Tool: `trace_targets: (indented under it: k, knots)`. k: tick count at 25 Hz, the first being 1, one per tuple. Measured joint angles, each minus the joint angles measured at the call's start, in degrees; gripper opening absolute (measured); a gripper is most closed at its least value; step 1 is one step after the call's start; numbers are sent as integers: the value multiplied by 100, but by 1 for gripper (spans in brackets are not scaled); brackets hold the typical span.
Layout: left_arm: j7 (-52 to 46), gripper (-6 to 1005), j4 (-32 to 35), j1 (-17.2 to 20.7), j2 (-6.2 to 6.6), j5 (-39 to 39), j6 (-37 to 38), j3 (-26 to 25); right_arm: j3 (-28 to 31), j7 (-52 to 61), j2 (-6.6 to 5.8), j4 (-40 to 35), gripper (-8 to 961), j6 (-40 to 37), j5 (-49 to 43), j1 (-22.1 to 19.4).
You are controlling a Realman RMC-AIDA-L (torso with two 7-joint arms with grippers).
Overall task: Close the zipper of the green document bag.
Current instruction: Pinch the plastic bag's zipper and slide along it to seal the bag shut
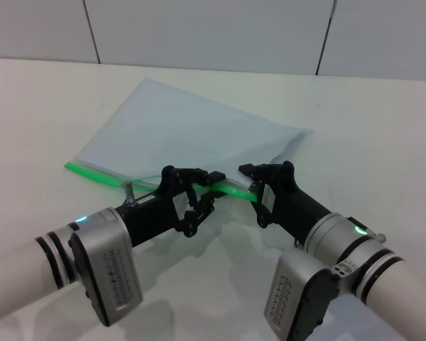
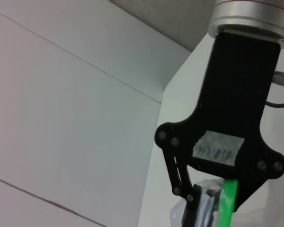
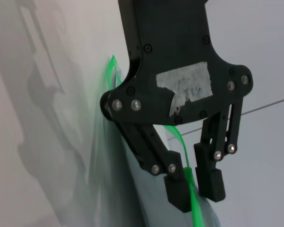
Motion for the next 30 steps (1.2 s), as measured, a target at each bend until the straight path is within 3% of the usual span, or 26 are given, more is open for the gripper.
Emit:
trace_targets:
  k: [7,13,30]
  knots:
    - [62,191,0,6,0,5,-14,18,0,0,0,14,48,0,7,-7]
    - [62,75,-14,9,0,0,-74,5,0,0,-5,38,48,1,15,-9]
    - [70,75,4,125,12,-669,-80,-45,11,490,-19,446,48,-91,16,-57]
